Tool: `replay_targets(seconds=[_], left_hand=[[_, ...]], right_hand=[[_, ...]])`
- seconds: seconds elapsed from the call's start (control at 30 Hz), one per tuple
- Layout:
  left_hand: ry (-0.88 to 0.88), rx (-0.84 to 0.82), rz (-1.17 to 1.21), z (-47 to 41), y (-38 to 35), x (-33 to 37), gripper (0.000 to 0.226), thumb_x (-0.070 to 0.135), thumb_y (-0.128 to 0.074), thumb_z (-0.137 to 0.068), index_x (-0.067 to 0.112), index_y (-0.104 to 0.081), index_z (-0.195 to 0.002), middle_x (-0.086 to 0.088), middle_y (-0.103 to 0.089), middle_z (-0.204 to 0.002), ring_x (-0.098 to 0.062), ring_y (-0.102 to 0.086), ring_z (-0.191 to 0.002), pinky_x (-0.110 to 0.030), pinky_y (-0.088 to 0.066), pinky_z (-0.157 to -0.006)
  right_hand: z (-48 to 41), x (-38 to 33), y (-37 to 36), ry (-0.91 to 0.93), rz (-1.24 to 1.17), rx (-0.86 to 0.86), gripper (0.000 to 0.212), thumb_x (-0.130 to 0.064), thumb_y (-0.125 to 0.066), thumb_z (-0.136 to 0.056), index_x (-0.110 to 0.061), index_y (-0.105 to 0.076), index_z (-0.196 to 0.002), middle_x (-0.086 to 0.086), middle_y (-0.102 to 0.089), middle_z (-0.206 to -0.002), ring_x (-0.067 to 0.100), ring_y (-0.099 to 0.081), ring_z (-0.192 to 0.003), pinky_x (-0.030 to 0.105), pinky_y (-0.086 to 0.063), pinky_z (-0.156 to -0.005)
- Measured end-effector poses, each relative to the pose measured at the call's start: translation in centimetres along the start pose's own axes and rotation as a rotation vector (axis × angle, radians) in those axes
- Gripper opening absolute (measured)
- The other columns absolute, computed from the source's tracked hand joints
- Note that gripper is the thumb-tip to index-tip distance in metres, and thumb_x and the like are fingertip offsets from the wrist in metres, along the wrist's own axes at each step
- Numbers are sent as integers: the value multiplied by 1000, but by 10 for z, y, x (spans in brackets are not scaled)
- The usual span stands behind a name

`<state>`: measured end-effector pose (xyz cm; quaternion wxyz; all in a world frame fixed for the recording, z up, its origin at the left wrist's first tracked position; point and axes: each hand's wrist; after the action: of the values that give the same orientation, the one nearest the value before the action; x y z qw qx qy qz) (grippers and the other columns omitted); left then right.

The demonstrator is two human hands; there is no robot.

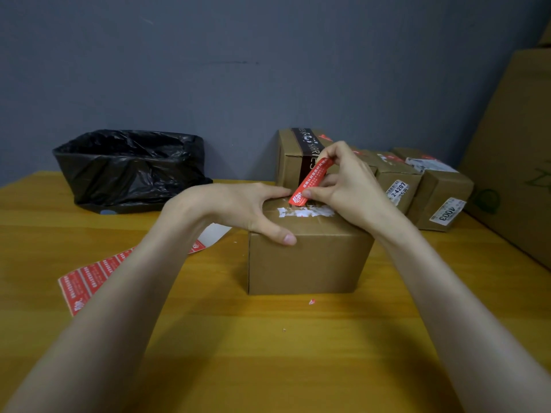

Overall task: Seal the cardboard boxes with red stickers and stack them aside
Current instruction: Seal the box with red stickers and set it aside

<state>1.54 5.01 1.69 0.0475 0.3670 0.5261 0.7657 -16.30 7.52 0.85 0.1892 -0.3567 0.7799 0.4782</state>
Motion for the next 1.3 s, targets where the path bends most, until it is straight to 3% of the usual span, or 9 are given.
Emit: replay_targets(seconds=[0.23,0.47,0.8,0.9,1.07,1.3], left_hand=[[-13,-1,25,1,1,1,85,43,-71,-72,31,-28,-144,18,-44,-129,-2,-45,-111,-7,-37,-81],[-18,5,23,1,0,0,86,44,-71,-70,31,-29,-144,17,-46,-130,-4,-46,-115,-16,-37,-92],[-27,10,27,1,1,0,80,41,-71,-74,31,-31,-142,19,-46,-124,-2,-47,-112,-9,-38,-88],[-34,8,32,1,0,0,81,42,-71,-73,30,-32,-142,17,-46,-127,-4,-48,-115,-15,-39,-93],[-37,4,38,1,1,0,79,40,-71,-75,28,-31,-143,18,-47,-122,-2,-48,-107,-7,-39,-83],[-44,-8,43,2,1,0,78,41,-71,-73,28,-35,-141,15,-52,-126,-2,-52,-109,-11,-42,-88]], right_hand=[[-1,2,0,9,-42,6,50,-10,-79,-72,-32,-35,-81,3,-61,-99,16,-68,-81,31,-54,-72],[-2,2,0,4,-86,-9,50,-7,-78,-72,-31,-36,-82,7,-61,-99,20,-68,-84,41,-55,-78],[0,1,-1,46,-118,-5,50,-1,-75,-73,-30,-35,-82,-1,-54,-91,26,-67,-86,46,-54,-78],[1,0,-1,76,-96,3,50,-1,-75,-74,-31,-35,-82,3,-55,-95,27,-66,-87,43,-53,-78],[2,0,-1,110,-67,12,49,-3,-74,-75,-32,-34,-80,-8,-49,-92,24,-63,-90,29,-50,-71],[3,-1,-3,170,-21,32,52,-5,-75,-74,-34,-32,-80,-12,-49,-89,24,-60,-93,34,-50,-78]])
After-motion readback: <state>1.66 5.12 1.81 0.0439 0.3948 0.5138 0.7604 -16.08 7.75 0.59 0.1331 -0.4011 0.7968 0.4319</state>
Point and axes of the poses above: each hand's wrist, its own z-axis away from the middle knuckle, its own y-axis out of the back of the hand, x = y × z
